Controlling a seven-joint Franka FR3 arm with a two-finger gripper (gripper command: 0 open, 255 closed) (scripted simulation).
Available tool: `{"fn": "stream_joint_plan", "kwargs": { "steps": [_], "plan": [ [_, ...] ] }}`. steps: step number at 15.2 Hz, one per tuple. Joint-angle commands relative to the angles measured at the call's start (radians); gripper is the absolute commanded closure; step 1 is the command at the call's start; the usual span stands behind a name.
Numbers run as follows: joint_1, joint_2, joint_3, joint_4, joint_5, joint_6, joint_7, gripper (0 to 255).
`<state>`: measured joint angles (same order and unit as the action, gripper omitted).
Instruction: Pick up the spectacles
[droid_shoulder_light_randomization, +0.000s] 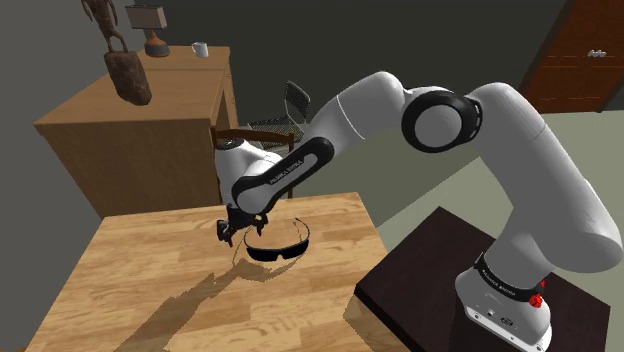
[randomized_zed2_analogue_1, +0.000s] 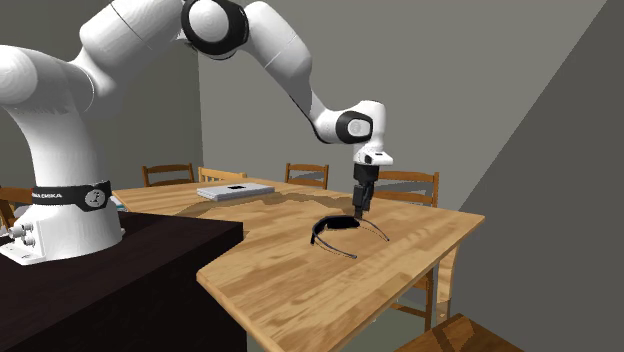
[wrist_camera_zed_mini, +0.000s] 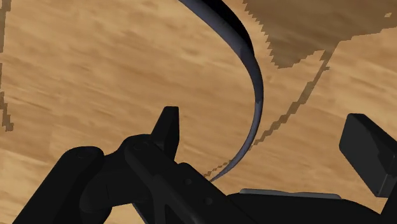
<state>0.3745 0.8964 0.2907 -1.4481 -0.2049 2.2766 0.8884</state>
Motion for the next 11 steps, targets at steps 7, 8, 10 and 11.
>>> {"fn": "stream_joint_plan", "kwargs": {
  "steps": [7, 8, 10, 11],
  "plan": [
    [0.008, 0.040, -0.007, 0.017, -0.007, 0.024, 0.002, 255],
    [0.008, 0.040, -0.007, 0.017, -0.006, 0.023, 0.002, 255],
    [0.008, 0.040, -0.007, 0.018, -0.006, 0.023, 0.002, 255],
    [0.008, 0.040, -0.007, 0.018, -0.006, 0.023, 0.002, 255]
  ]
}}
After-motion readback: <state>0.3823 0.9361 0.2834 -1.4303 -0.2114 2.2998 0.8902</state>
